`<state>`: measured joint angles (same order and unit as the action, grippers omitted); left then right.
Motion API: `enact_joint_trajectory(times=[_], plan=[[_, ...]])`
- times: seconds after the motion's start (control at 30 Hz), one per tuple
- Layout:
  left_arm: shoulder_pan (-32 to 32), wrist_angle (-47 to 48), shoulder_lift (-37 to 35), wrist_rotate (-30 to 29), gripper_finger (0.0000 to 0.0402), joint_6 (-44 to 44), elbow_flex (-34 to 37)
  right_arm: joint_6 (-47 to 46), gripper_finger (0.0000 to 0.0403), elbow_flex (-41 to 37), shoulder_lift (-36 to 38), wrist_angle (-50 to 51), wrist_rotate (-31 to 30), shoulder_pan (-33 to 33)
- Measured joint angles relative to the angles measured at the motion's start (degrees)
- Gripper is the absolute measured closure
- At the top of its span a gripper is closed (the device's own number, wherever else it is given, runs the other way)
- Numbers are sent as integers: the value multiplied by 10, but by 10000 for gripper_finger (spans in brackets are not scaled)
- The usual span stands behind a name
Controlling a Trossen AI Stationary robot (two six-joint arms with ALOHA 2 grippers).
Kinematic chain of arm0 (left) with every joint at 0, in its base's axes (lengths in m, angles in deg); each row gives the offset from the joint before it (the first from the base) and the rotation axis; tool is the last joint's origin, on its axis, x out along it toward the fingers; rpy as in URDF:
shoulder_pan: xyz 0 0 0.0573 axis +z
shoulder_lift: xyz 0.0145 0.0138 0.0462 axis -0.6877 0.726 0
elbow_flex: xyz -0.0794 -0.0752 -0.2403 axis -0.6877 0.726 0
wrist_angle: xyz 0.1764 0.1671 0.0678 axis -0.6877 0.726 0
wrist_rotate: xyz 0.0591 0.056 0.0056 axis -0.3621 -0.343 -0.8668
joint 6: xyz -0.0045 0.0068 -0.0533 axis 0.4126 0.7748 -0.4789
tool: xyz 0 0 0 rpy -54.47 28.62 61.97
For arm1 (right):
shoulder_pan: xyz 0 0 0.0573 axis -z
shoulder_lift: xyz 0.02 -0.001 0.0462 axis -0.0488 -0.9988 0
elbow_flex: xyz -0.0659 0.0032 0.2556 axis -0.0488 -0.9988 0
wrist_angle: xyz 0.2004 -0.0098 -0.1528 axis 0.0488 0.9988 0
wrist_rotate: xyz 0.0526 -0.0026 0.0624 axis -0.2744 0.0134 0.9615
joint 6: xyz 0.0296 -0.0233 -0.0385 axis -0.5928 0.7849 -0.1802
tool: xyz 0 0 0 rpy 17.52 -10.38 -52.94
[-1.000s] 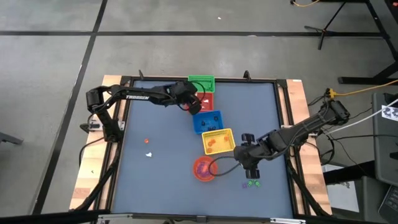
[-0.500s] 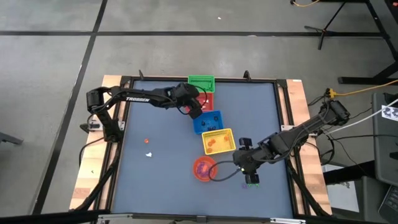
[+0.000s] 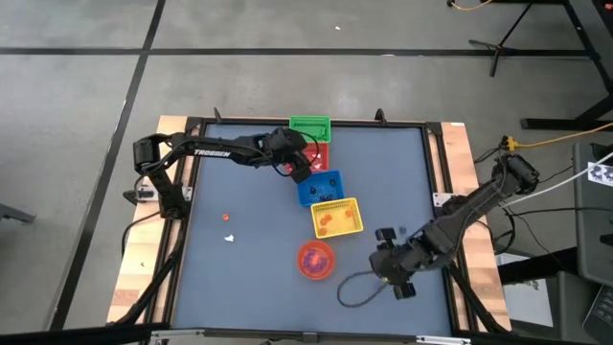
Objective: Sort Halloween decoration
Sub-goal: Put the green skeleton toy into the green bin
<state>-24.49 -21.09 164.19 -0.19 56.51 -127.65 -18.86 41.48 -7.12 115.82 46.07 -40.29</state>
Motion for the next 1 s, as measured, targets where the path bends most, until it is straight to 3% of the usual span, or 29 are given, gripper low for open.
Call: enact_joint_trajectory(times=[0.37, 0.67, 1.0], plan=[[0, 0, 0, 0, 260, -3, 0, -45, 219, -124, 0, -129, -15, -72], [0, 0, 0, 0, 260, -4, 0, -41, 219, -200, 0, -188, -18, -71], [0, 0, 0, 0, 260, -4, 0, -36, 219, -245, 0, -263, 24, -72]])
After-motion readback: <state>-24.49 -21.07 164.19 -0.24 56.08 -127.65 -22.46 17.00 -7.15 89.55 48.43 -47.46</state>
